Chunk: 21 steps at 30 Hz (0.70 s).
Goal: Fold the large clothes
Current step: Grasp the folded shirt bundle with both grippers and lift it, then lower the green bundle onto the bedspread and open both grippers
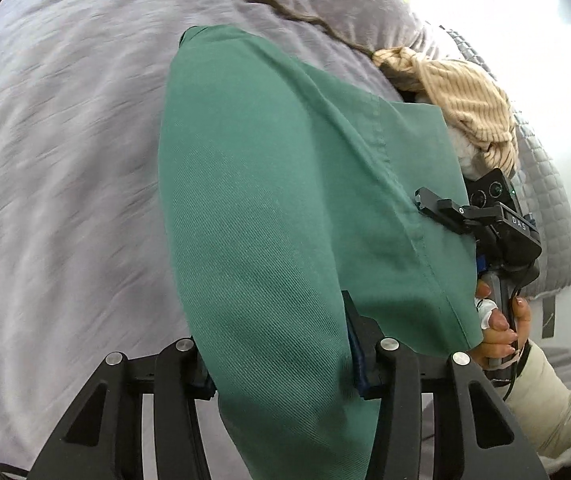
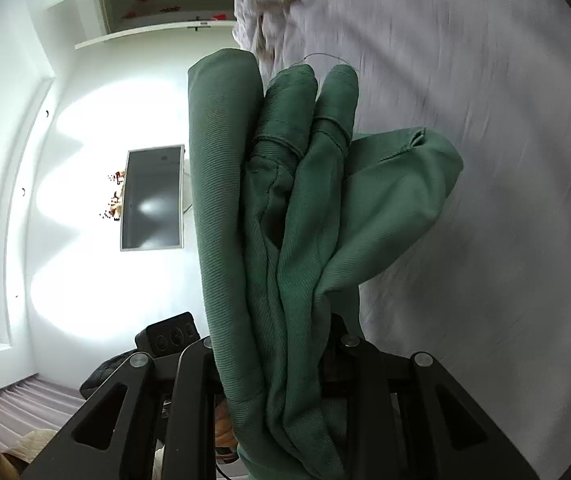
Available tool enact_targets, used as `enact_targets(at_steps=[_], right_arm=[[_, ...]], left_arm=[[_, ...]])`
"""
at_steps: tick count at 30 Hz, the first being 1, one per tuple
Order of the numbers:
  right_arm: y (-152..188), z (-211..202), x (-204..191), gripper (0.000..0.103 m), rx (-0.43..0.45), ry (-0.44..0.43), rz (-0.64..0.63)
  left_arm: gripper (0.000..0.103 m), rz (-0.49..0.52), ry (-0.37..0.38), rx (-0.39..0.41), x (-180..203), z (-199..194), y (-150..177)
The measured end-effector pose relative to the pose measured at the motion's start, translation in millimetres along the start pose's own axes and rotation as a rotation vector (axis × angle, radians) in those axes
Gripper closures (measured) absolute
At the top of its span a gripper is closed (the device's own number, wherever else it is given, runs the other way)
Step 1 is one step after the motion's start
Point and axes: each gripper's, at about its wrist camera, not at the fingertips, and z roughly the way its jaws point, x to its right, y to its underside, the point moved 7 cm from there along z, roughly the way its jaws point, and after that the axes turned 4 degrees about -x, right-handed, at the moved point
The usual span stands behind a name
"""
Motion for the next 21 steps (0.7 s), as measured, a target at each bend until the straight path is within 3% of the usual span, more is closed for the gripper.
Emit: enact_targets(at_steps=[3,5,8,10,12,14,17,19,21], right_arm=[[27,38,9,0.077,-0.021,0.004,0.038],[44,65,25,0.075,-0.046,0.051,0.06],[53,89,54,0.07,-0.074,0.221,0.099],[51,86,60,0.066,-0.051,0.31,0.089],[41,75,56,0.048,-0.005,0.308,0.091],[31,61,53,0.041,0.057,0.31,0.1],[10,43,54,0.041,0.14,0.27,0.15],[2,43,56,0.043,0.154,0.252,0.178],[-5,44,56,0.076,0.133,0.329,0.148]], left_arm=[[0.054,-0.025,-0.035,-0.029,-35,-18,33],[0.054,-0.033,-0.067,-0.049,-61,-24,57],[0.053,-0.07,-0.134,-0.088,-102,-14,86],[0.052,-0.096,-0.136,-0.11,-121,-7,99],[0.051,-0.099,-0.107,-0.088,-122,-14,101],[0.051,-0.081,-0.091,-0.071,-122,-28,100],[0.051,-0.091,-0.064,-0.028,-123,-44,83],[0.051,-0.086,-0.091,0.042,-128,-54,63],[0.051,-0.087,-0.111,0.104,-131,-57,40]])
